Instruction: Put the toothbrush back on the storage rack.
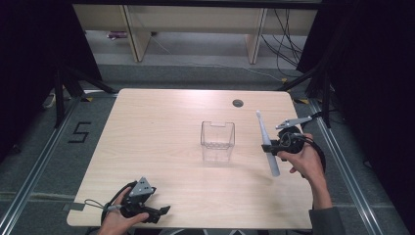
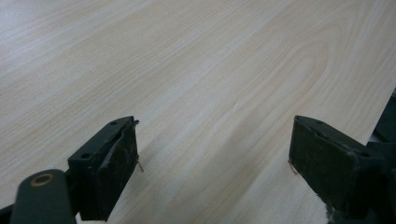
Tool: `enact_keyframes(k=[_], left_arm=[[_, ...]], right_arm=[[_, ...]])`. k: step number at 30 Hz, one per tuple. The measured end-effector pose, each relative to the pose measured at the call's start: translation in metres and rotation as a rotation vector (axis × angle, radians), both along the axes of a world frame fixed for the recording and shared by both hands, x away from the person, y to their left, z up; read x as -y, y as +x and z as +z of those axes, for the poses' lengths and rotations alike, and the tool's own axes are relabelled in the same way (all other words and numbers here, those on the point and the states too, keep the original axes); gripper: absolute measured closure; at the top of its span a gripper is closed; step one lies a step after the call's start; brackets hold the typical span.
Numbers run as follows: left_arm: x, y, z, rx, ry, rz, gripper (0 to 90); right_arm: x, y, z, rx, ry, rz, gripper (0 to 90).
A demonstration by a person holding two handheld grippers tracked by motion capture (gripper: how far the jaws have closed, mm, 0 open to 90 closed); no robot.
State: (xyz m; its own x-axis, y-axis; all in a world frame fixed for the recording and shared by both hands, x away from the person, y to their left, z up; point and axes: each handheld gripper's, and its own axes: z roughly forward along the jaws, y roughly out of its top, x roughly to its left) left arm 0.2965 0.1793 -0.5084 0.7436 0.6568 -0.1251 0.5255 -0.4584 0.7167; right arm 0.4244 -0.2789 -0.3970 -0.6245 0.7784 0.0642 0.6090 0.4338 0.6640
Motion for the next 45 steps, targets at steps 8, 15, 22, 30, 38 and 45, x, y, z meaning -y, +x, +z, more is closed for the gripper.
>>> enact_keyframes(k=[8,15,22,30,38,45], left_arm=[[-0.001,0.000,0.000,-0.001,-0.002,0.008,14.9],[-0.001,0.000,0.000,0.002,0.009,0.004,14.9],[-0.002,0.001,0.001,0.004,0.013,0.005,14.9],[-0.001,0.000,0.001,0.001,-0.002,0.008,14.9],[-0.001,0.000,0.001,0.000,-0.005,0.009,14.9],[-0.001,0.000,0.001,-0.001,-0.004,0.008,14.9]], right_arm=[[-0.010,0.004,0.020,0.091,0.107,-0.010,66.7],[-0.019,0.012,0.023,0.211,0.157,-0.034,66.6],[-0.031,0.011,0.029,0.229,0.239,-0.043,66.7],[-0.043,0.013,0.047,0.284,0.261,-0.017,66.7],[-0.059,0.018,0.065,0.305,0.262,0.026,66.6],[-0.076,0.023,0.070,0.292,0.263,0.059,66.6]])
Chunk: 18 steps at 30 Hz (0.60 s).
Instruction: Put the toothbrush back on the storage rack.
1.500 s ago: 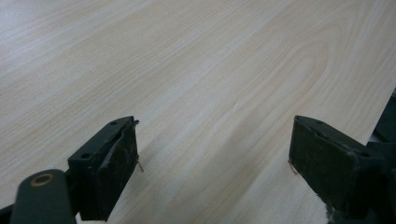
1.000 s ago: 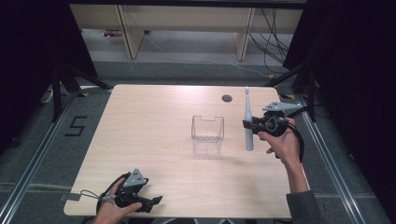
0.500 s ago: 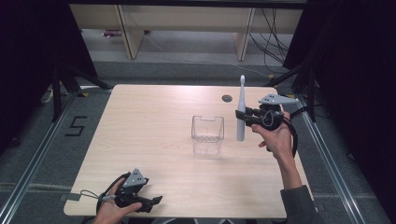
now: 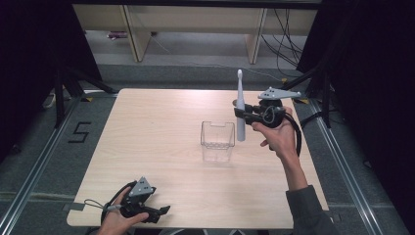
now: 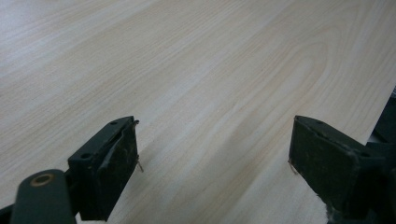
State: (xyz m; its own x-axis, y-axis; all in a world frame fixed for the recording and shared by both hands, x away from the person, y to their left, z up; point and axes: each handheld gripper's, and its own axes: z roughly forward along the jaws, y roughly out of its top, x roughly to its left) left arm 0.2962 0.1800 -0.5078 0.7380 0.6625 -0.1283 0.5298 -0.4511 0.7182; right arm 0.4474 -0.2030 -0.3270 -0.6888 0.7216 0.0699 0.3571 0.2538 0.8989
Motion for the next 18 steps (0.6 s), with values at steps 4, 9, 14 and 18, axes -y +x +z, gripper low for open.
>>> enact_keyframes(k=[4,9,14,18], left_arm=[[-0.001,0.000,0.000,0.003,0.016,-0.005,14.9],[-0.001,0.001,0.000,0.005,0.017,-0.007,14.9],[0.000,0.000,0.000,0.001,0.002,-0.007,14.9],[-0.001,0.000,0.000,0.001,0.009,-0.011,14.9]], right_arm=[[-0.009,0.004,-0.001,0.002,-0.017,0.009,66.7],[-0.024,0.013,-0.006,-0.021,-0.030,0.022,66.7],[-0.037,0.021,-0.011,-0.031,-0.045,0.036,66.7],[-0.048,0.027,-0.018,-0.029,-0.071,0.049,66.7]])
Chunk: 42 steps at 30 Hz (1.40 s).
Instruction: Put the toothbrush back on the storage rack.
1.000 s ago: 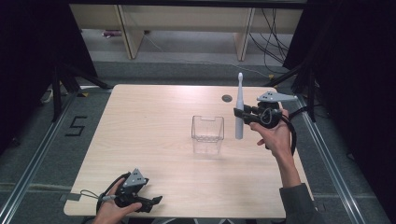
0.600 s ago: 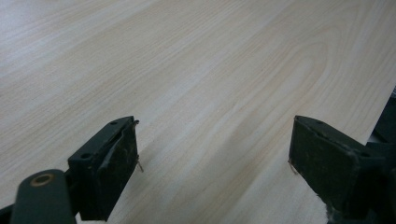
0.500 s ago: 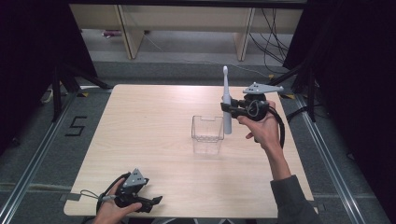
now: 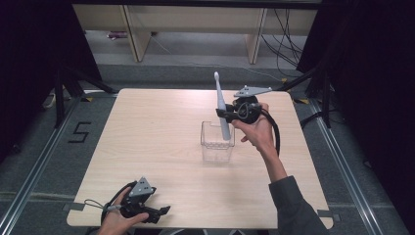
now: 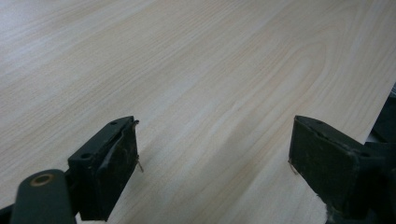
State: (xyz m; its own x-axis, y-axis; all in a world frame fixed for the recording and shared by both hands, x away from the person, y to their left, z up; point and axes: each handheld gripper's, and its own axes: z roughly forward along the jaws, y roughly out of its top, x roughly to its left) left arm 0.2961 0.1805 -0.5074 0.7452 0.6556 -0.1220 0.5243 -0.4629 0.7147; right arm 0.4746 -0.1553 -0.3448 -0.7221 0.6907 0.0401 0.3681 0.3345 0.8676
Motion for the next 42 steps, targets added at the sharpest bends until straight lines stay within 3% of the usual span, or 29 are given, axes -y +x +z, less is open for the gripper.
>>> enact_keyframes(k=[10,11,13,16,17,24,28,31,35,37,39,40,42], left_arm=[[0.000,0.000,0.000,0.001,0.000,-0.009,14.9],[0.000,0.000,0.000,0.002,-0.001,-0.008,14.9],[0.001,0.000,0.000,0.001,-0.013,-0.001,14.9],[0.000,0.000,0.000,0.001,0.002,-0.010,14.9],[0.000,0.000,0.000,0.001,0.002,-0.011,14.9],[0.000,0.000,0.000,0.000,-0.001,-0.003,14.9],[0.001,-0.001,0.000,0.003,-0.011,-0.003,14.9],[0.000,0.000,0.000,0.002,-0.001,-0.006,14.9],[0.000,0.000,0.000,0.001,0.002,-0.009,14.9],[0.000,0.000,0.000,0.002,0.004,-0.007,14.9],[0.000,0.000,0.000,0.001,0.003,-0.006,14.9],[0.000,0.000,0.000,0.001,0.002,-0.006,14.9],[0.000,0.000,0.000,0.001,0.003,-0.008,14.9]], right_arm=[[-0.016,0.009,-0.020,-0.065,-0.101,-0.003,66.7],[-0.016,0.011,-0.022,-0.046,-0.117,0.012,66.7],[-0.020,0.010,-0.025,-0.078,-0.122,0.011,66.7],[-0.022,0.012,-0.033,-0.060,-0.135,0.004,66.7],[-0.022,0.011,-0.033,-0.087,-0.147,0.015,66.7],[-0.024,0.013,-0.048,-0.129,-0.161,0.000,66.7],[-0.026,0.016,-0.055,-0.105,-0.208,0.029,66.7],[-0.028,0.016,-0.060,-0.131,-0.233,0.044,66.6],[-0.031,0.017,-0.064,-0.129,-0.262,0.045,66.7],[-0.033,0.017,-0.067,-0.134,-0.252,0.038,66.7],[-0.034,0.015,-0.066,-0.184,-0.265,0.016,66.6],[-0.035,0.015,-0.068,-0.175,-0.252,0.011,66.6],[-0.036,0.016,-0.068,-0.181,-0.280,0.034,66.6]])
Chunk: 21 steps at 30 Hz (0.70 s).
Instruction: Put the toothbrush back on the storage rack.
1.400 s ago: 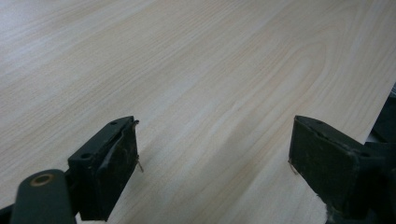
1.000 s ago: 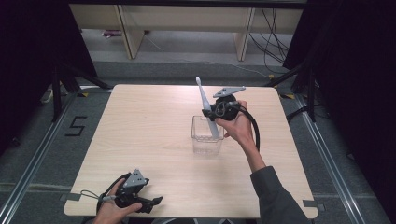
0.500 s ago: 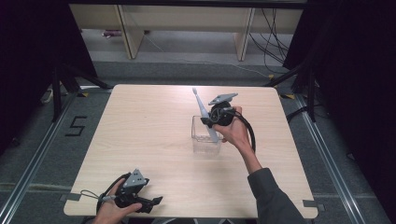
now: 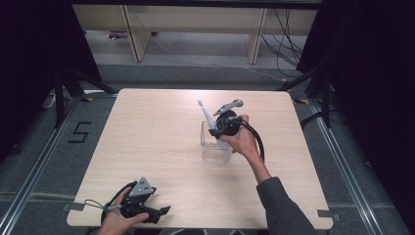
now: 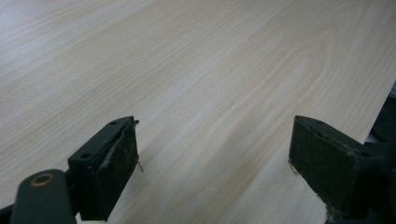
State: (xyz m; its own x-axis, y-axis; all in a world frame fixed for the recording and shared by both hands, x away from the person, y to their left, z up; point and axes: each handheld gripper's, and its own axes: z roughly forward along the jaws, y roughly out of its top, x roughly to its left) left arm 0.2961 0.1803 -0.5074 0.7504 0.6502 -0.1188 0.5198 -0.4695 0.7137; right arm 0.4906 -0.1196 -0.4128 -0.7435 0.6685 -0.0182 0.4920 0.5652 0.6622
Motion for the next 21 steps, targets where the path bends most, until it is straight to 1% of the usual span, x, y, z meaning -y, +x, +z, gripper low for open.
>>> enact_keyframes(k=[1,2,3,4,5,6,7,8,9,10,11,12,13,15,16,17,18,19,20,21], left_arm=[[0.000,0.000,0.000,0.002,-0.002,-0.001,14.9],[0.000,0.000,0.000,0.001,-0.005,0.001,14.9],[0.000,0.000,0.000,0.001,-0.004,0.002,14.9],[0.000,0.000,0.000,0.000,-0.003,0.001,14.9],[0.000,0.000,0.000,0.000,-0.004,0.002,14.9],[0.000,0.000,0.000,0.000,-0.003,0.001,14.9],[0.000,0.000,0.000,0.001,-0.003,-0.001,14.9],[0.000,0.000,0.000,0.000,-0.002,-0.002,14.9],[0.000,0.001,-0.001,0.002,0.005,0.001,14.9],[0.000,0.001,-0.001,0.002,0.005,0.000,14.9],[0.000,0.001,-0.001,0.002,0.001,0.001,14.9],[0.000,0.001,-0.001,0.003,0.003,0.001,14.9],[0.000,0.000,-0.001,0.002,-0.001,0.002,14.9],[0.000,0.002,-0.001,0.020,-0.004,-0.019,14.9],[0.000,0.000,0.000,0.001,0.002,-0.003,14.9],[0.000,0.000,-0.001,0.004,0.005,0.001,14.9],[0.000,0.001,-0.001,0.008,0.011,-0.005,14.9],[0.000,0.000,-0.001,0.010,0.002,-0.008,14.9],[0.000,0.000,0.000,0.007,0.002,-0.004,14.9],[0.000,0.000,0.000,0.006,0.003,-0.003,14.9]], right_arm=[[-0.001,0.000,-0.002,0.004,-0.005,0.004,66.6],[-0.002,0.000,-0.003,-0.003,-0.005,0.003,66.6],[-0.002,0.001,-0.004,0.008,-0.016,0.018,66.6],[-0.003,0.000,-0.005,-0.008,-0.005,0.004,66.6],[-0.003,0.001,-0.007,0.007,-0.005,0.006,66.6],[-0.003,0.002,-0.006,-0.007,-0.019,0.013,66.6],[-0.004,0.002,-0.008,-0.017,-0.020,0.006,66.6],[-0.004,0.004,-0.010,-0.006,-0.024,0.029,66.6],[-0.005,0.003,-0.010,-0.026,-0.030,0.016,66.6],[-0.005,0.004,-0.012,-0.014,-0.033,0.028,66.6],[-0.006,0.004,-0.012,-0.028,-0.030,0.019,66.6],[-0.006,0.006,-0.014,-0.020,-0.027,0.022,66.6],[-0.007,0.006,-0.012,-0.035,-0.031,0.011,66.5],[-0.007,0.008,-0.013,-0.034,-0.034,0.027,66.5],[-0.007,0.008,-0.013,-0.033,-0.034,0.022,66.5],[-0.007,0.009,-0.013,-0.045,-0.032,0.015,66.4],[-0.007,0.009,-0.013,-0.046,-0.034,0.011,66.4],[-0.008,0.007,-0.012,-0.065,-0.042,-0.010,66.3],[-0.008,0.007,-0.012,-0.069,-0.038,0.000,66.3],[-0.009,0.010,-0.014,-0.035,-0.039,0.003,66.2]])
